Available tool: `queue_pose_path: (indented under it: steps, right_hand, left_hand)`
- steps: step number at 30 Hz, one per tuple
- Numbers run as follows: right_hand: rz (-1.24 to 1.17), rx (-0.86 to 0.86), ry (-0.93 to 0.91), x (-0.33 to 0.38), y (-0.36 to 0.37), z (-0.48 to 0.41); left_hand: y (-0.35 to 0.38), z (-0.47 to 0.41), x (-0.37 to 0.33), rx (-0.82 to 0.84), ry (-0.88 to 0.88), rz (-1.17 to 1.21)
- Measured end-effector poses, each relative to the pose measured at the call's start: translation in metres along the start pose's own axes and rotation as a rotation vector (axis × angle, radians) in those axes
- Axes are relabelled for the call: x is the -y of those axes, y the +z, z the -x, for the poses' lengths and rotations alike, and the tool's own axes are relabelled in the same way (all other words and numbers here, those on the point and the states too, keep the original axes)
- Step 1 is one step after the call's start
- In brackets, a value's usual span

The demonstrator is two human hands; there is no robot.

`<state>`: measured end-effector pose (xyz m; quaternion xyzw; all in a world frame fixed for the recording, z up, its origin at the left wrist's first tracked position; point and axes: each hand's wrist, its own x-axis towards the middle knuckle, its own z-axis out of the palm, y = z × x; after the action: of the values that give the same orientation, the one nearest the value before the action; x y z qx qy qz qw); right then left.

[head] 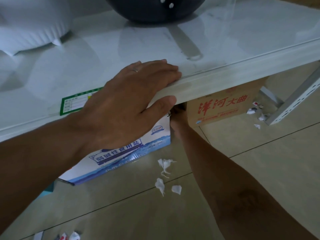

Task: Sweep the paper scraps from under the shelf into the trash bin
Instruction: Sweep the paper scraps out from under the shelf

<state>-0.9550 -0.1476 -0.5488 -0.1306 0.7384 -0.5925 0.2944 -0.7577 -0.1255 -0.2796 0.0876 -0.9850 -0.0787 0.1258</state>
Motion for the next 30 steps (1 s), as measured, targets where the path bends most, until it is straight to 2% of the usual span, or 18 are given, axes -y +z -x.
queue_pose_path:
  steps: [5,9,11,14,18,21,23,26,30]
  right_hand:
    - [-0.084,-0.011,0.094,0.009,-0.004,0.014]
    - [0.067,-0.124,0.161,0.017,-0.011,0.038]
    - [0.135,-0.138,0.137,0.014,-0.024,0.066]
    - [0.0,-0.163,0.071,0.006,-0.049,0.103]
    - [-0.1,-0.206,-0.025,0.016,-0.046,0.083]
    - [0.051,-0.155,-0.067,0.017,-0.021,0.06]
    - [0.147,-0.195,-0.082,0.019,-0.014,0.051]
    - [0.252,-0.229,-0.059,0.021,-0.009,0.042]
    - [0.368,-0.17,-0.047,0.014,-0.019,0.053]
  left_hand:
    - [0.0,0.0,-0.001,0.003,-0.003,-0.007]
    - [0.0,-0.001,-0.001,-0.01,0.0,0.0]
    - [0.0,0.0,-0.002,-0.013,-0.003,0.007]
    - [0.0,-0.001,-0.001,-0.024,0.011,-0.001]
    - [-0.001,-0.004,-0.003,-0.024,0.017,0.004]
    - [0.001,0.001,-0.003,-0.029,0.018,0.023]
    - [0.002,0.001,-0.004,-0.026,0.019,0.016]
    - [0.0,-0.001,-0.003,-0.027,0.022,0.004]
    - [0.001,0.001,-0.002,-0.054,0.031,0.006]
